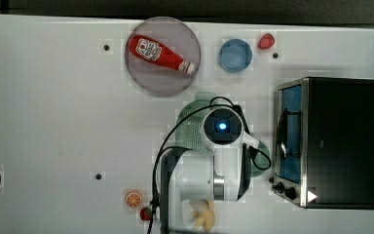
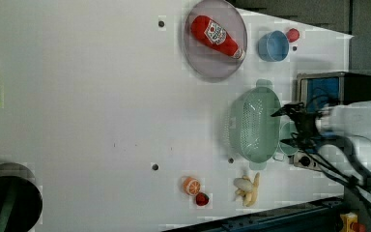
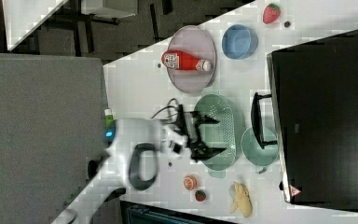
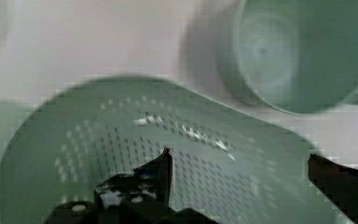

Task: Drag strainer left to right.

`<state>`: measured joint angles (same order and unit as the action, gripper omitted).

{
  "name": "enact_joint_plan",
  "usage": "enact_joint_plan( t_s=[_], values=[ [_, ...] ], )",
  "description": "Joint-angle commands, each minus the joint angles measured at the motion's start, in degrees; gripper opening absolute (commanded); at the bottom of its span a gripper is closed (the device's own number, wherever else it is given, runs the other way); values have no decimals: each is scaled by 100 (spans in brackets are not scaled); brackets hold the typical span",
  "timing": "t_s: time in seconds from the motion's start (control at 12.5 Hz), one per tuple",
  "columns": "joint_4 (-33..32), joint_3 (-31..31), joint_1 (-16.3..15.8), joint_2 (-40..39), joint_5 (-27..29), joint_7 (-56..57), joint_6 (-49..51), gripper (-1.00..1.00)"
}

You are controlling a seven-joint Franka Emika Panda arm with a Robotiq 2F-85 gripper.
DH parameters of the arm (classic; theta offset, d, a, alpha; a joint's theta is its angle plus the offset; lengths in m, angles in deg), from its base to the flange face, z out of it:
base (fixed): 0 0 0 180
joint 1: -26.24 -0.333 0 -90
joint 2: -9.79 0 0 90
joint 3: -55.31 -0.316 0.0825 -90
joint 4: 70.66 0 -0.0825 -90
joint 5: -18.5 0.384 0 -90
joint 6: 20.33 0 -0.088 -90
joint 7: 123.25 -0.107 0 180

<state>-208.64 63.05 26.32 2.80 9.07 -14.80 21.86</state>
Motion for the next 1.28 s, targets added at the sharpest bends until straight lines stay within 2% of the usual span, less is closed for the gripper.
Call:
enact_joint_plan(
  t_s=[0.08,0.32,0.56,0.64,0.88,1.28],
  values=[
    [607,-214,-126,1147,190,1043,944,100],
    [1234,-314,-139,1889,590,1506,2500,100],
    [1968,-357,-139,2200,590,2845,3523,100],
    [2160,-351,-138,2241,601,2963,3815,100],
    [2620,-369,-141,2301,660,2966,4528,100],
    [2784,-345,-138,2360,656,2966,4538,100]
  ],
)
